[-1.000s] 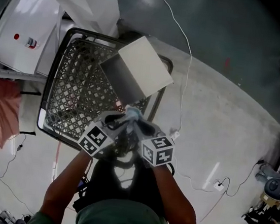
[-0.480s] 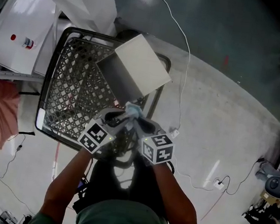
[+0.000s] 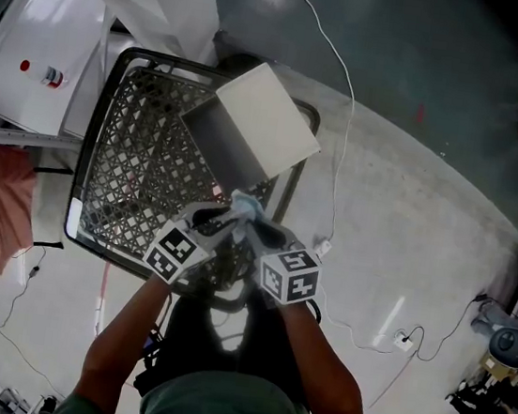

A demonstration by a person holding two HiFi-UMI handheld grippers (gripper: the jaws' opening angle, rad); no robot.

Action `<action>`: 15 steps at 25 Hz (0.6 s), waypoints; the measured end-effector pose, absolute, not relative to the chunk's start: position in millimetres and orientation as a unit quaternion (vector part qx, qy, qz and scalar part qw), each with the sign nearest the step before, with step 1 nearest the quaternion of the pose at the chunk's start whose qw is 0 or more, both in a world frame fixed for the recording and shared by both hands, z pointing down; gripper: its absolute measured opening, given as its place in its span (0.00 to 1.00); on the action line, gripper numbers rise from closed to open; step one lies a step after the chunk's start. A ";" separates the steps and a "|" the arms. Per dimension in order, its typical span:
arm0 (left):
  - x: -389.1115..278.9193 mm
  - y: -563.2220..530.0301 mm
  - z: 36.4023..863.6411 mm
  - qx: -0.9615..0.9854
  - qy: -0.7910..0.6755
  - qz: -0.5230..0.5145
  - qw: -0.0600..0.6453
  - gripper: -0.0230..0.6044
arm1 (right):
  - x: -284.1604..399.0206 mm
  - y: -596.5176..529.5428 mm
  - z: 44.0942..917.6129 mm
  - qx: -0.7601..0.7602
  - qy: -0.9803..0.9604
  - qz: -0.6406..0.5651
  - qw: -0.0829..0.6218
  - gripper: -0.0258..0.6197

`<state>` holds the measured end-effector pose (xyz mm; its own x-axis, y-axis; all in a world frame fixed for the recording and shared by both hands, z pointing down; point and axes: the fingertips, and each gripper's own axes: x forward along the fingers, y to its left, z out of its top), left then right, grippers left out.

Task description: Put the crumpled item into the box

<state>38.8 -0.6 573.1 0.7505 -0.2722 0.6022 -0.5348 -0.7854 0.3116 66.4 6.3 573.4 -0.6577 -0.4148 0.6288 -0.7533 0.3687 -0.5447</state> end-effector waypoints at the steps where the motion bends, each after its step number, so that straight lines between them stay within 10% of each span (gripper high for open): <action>1: 38.2 -0.2 573.9 0.904 -0.222 0.274 0.241 0.20 | 65.7 6.9 574.3 0.364 -0.803 0.430 0.198 0.09; 15: 6.8 0.5 594.2 0.893 -0.234 0.267 0.278 0.21 | 35.6 8.6 594.0 0.350 -0.792 0.455 0.209 0.09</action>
